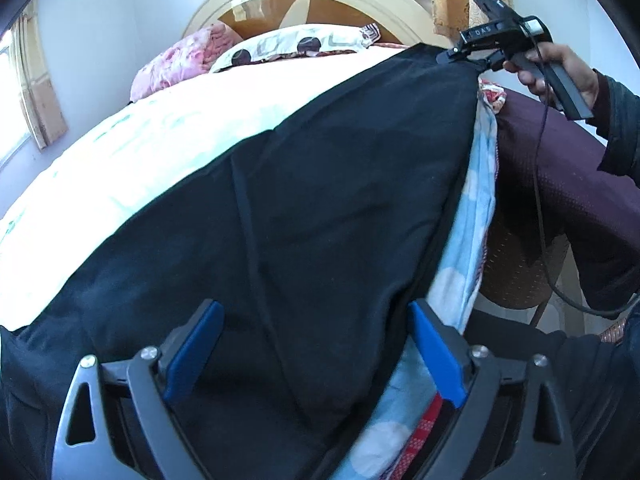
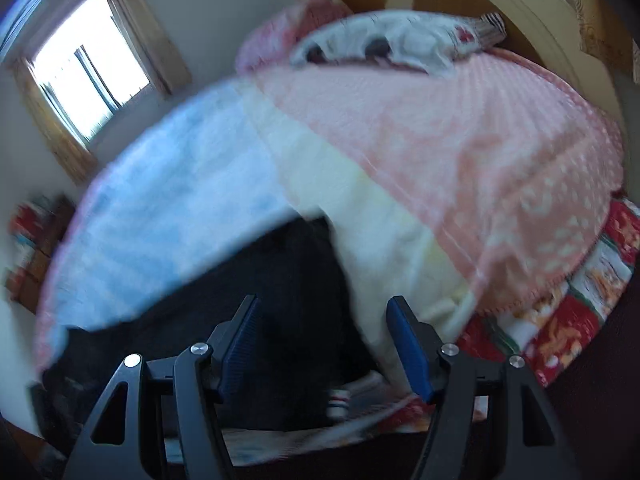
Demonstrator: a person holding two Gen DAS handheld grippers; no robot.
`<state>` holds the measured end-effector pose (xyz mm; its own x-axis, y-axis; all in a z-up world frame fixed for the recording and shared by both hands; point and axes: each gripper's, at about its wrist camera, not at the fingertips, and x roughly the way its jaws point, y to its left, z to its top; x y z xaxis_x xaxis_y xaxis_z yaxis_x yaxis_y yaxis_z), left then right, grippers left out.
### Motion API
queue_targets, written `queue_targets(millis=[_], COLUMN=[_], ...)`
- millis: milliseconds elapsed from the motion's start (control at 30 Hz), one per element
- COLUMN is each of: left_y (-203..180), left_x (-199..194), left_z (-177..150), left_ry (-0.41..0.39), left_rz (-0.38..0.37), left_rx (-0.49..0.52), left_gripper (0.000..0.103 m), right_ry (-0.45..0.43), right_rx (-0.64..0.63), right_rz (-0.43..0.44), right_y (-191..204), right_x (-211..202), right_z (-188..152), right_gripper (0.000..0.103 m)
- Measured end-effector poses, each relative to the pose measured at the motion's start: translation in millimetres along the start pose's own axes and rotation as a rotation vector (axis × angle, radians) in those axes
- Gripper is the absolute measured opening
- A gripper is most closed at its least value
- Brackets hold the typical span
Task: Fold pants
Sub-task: 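Open both tools and release the pants, then grasp the striped cuff with the right tool and lift it toward the waistband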
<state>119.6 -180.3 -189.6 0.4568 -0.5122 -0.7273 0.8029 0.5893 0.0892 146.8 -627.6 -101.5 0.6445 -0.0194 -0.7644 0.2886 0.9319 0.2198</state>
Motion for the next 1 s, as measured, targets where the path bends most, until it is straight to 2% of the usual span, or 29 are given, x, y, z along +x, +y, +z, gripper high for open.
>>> queue_targets(millis=[133,267,333,433,500,767,833,933,967,1000], left_y=[-1,16,31,55,67,77,79,77,76,76], left_x=[-14,-39,-42,-36,-31,-24,-22,-24,-22,-22], left_z=[3,5,3,-2,-5,-15,-16,-19,-19,-18], left_ry=[-0.024,-0.090,-0.099,-0.058,-0.033,-0.017,-0.013,-0.010,-0.004,-0.001], left_rz=[0.026,0.088,0.105,0.127,0.162,0.163,0.154,0.149,0.149,0.150], left_rx=[-0.001,-0.057,-0.122,-0.212,-0.259,-0.320,-0.330,-0.327,-0.324,-0.320], left_gripper=[0.096,0.097,0.100,0.100,0.100,0.100,0.100,0.100,0.100,0.100], right_ry=[-0.029,-0.101,-0.098,-0.014,0.027,-0.003,-0.006,-0.007,-0.011,-0.015], right_rx=[0.031,0.164,0.215,0.321,0.389,0.513,0.536,0.532,0.527,0.520], right_rz=[0.004,0.139,0.161,0.266,0.304,0.414,0.409,0.423,0.418,0.413], right_y=[1,-5,-5,-8,-11,-23,-26,-27,-27,-27], right_x=[-14,-56,-61,-43,-26,-4,-3,-1,-1,-1], right_z=[1,-18,-32,-53,-63,-63,-65,-65,-64,-63], right_gripper=[0.066,0.066,0.066,0.066,0.066,0.065,0.054,0.051,0.043,0.031])
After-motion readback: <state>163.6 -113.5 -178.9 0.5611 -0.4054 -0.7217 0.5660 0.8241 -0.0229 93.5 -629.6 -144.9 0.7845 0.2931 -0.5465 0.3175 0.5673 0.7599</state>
